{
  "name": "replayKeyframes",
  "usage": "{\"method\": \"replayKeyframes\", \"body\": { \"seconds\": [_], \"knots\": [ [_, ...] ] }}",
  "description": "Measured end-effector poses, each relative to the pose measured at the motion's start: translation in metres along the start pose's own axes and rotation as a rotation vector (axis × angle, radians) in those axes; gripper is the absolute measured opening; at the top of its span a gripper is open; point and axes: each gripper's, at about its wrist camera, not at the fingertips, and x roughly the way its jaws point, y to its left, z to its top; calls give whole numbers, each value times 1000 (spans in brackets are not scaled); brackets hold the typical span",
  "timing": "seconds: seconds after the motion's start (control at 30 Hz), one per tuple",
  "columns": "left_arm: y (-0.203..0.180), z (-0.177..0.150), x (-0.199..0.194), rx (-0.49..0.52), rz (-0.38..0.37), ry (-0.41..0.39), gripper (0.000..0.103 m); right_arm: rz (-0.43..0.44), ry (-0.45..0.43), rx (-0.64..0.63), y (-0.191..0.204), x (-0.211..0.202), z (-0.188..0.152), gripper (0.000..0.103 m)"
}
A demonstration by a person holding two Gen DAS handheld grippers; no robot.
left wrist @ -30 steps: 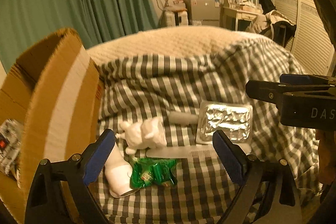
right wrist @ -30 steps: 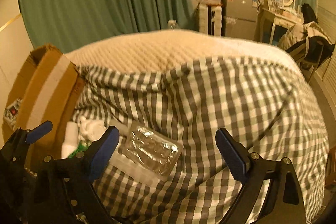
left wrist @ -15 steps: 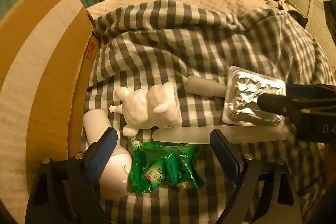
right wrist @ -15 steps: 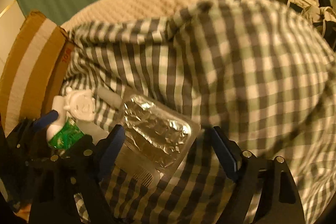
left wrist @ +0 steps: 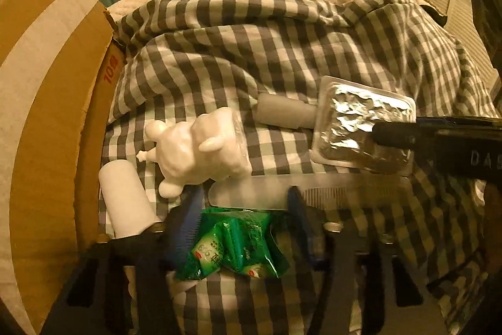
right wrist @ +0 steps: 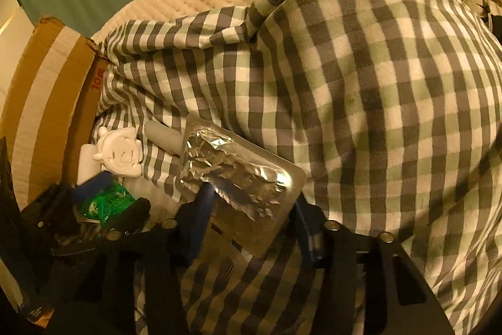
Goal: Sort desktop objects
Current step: 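Grasp the green packet with the left gripper while the right grasps the silver blister pack, then lift the green packet and blister pack and carry both over the cardboard box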
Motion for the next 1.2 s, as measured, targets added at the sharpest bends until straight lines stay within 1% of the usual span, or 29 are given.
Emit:
{"method": "replayKeyframes", "body": {
  "seconds": [0.03, 0.07, 0.1, 0.23, 0.33, 0.4, 0.47, 0.53, 0.67, 0.7, 0.77, 0.83, 0.87, 0.93, 1.2],
  "knots": [
    [0, -1, -2, 0, 5, -5, 43, 9, -13, 9, -1, -4, 0, 32],
    [1, -2, -4, -3, 8, -9, 33, 21, -26, 19, -2, -8, 0, 29],
    [2, -3, -6, -9, 0, -8, 16, 33, -38, 29, -2, -12, 0, 26],
    [4, -7, -12, -18, -16, -6, 15, 70, -73, 30, 2, -29, -3, 19],
    [3, -4, -17, -11, -22, -27, 14, 80, -113, 22, 11, -43, 3, 13],
    [2, -6, -27, -4, -25, -50, 13, 85, -140, 27, 14, -53, 4, 9],
    [-3, -7, -40, 1, -31, -74, 13, 81, -166, 33, 14, -61, 6, 8],
    [-5, -9, -52, 10, -39, -100, 13, 78, -190, 38, 17, -68, 4, 7],
    [-4, -9, -65, 22, -43, -132, 13, 30, -241, 32, 22, -86, 0, 7],
    [-8, -1, -64, 25, -42, -137, 13, 16, -258, 33, 23, -91, -1, 7],
    [-4, -3, -69, 29, -40, -147, 13, 2, -283, 36, 24, -97, -2, 7],
    [-10, 5, -72, 31, -38, -159, 12, -7, -313, 44, 25, -108, -4, 7],
    [-8, 2, -75, 32, -38, -164, 12, -14, -328, 48, 25, -113, -5, 7],
    [-18, 12, -78, 31, -34, -177, 12, -28, -350, 48, 28, -119, -7, 7],
    [-21, 12, -114, 37, -34, -243, 12, -100, -451, 59, 39, -153, -16, 7]
  ]
}}
